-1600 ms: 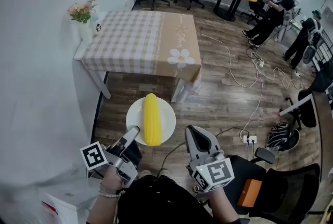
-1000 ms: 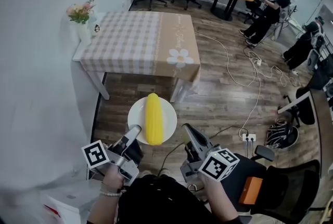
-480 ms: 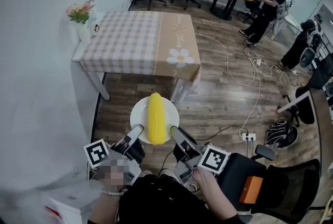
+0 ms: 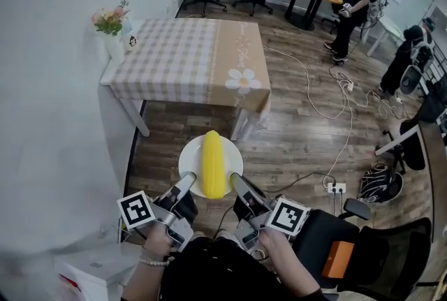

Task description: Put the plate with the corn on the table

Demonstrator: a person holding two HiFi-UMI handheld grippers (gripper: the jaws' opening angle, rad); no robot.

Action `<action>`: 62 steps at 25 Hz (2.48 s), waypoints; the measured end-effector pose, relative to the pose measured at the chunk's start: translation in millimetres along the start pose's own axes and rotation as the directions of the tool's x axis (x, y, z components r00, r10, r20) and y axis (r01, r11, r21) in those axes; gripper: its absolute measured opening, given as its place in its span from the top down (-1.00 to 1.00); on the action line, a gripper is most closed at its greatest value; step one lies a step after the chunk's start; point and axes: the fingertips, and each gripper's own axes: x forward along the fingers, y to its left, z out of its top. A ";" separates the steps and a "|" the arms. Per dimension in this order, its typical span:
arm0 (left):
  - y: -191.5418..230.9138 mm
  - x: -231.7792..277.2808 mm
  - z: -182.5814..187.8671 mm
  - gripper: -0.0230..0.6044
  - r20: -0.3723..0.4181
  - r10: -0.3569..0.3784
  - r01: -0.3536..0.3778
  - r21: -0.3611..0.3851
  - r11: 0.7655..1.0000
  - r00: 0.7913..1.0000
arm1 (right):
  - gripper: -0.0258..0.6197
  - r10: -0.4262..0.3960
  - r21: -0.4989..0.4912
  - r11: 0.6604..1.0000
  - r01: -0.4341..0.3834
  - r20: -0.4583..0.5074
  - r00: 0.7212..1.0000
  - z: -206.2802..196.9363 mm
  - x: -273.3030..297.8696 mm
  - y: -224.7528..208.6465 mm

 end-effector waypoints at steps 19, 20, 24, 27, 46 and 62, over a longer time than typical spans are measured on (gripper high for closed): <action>-8.9 14.2 -61.7 0.81 0.059 0.002 -0.002 -0.002 1.000 0.998 | 0.68 0.032 0.000 0.999 -0.032 -0.046 0.998 20.5 -56.0 -9.0; -8.4 15.1 -65.7 0.81 0.060 0.003 -0.002 -0.003 1.000 0.998 | 0.68 0.034 -0.001 0.999 -0.034 -0.046 0.998 21.4 -59.8 -9.5; -7.1 19.7 -80.6 0.81 0.060 0.009 -0.009 -0.001 1.000 0.998 | 0.68 0.031 -0.005 0.999 -0.032 -0.046 0.998 24.6 -73.9 -14.9; -4.0 21.1 -84.2 0.81 0.061 0.016 -0.016 -0.009 1.000 0.998 | 0.68 0.030 -0.001 1.000 -0.030 -0.048 0.998 24.0 -77.0 -18.8; -5.8 66.2 -46.2 0.81 0.040 -0.007 0.007 0.007 1.000 0.999 | 0.68 0.026 -0.027 0.999 -0.027 -0.025 0.999 62.5 -40.1 -32.5; -3.9 117.2 35.2 0.81 0.002 0.005 -0.005 0.002 1.000 1.000 | 0.68 0.007 -0.017 1.000 -0.007 0.013 1.000 106.1 41.3 -45.5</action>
